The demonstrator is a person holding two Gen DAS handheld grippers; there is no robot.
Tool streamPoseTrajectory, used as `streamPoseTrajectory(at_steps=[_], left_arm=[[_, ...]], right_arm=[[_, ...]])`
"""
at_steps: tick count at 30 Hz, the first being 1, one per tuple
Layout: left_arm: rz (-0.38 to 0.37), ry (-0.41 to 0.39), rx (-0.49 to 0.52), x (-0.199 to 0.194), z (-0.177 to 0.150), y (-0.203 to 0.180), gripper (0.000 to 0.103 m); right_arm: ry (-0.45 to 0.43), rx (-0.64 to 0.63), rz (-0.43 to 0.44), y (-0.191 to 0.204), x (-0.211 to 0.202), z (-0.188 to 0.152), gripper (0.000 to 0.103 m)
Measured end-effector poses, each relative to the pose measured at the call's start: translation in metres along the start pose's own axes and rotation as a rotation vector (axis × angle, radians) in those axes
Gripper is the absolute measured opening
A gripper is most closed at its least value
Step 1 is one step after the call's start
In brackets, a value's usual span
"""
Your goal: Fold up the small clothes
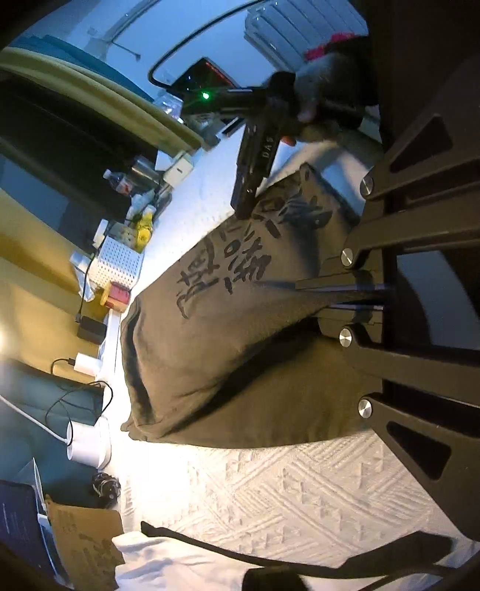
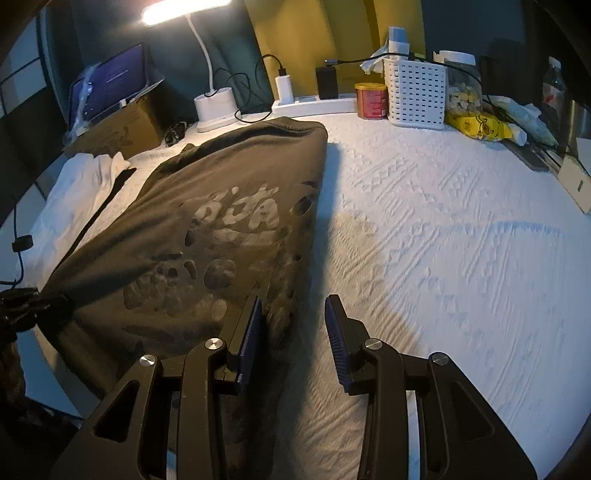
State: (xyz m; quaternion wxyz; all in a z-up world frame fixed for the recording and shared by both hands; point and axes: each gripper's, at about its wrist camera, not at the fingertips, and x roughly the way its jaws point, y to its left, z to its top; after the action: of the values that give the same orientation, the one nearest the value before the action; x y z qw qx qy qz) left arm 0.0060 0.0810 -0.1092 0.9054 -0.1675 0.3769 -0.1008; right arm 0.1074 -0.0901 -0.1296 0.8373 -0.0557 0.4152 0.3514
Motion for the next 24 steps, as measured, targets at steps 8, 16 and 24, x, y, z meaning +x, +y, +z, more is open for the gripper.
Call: streamPoseTrajectory(at_steps=[8,16,24], left_arm=[[-0.015,0.060,-0.020,0.006,-0.013,0.008,0.002],[-0.014,0.067,-0.015,0.007,-0.020,0.009,0.002],[0.004,0.082,-0.018,0.009,-0.024,0.008,0.005]], right_arm=[[0.013,-0.005,0.031,0.012,-0.012,-0.028,0.038],[-0.004,-0.021,0.022,0.025,-0.029,-0.052,0.034],[0.016,-0.064,-0.015,0.031,-0.036,-0.056,0.009]])
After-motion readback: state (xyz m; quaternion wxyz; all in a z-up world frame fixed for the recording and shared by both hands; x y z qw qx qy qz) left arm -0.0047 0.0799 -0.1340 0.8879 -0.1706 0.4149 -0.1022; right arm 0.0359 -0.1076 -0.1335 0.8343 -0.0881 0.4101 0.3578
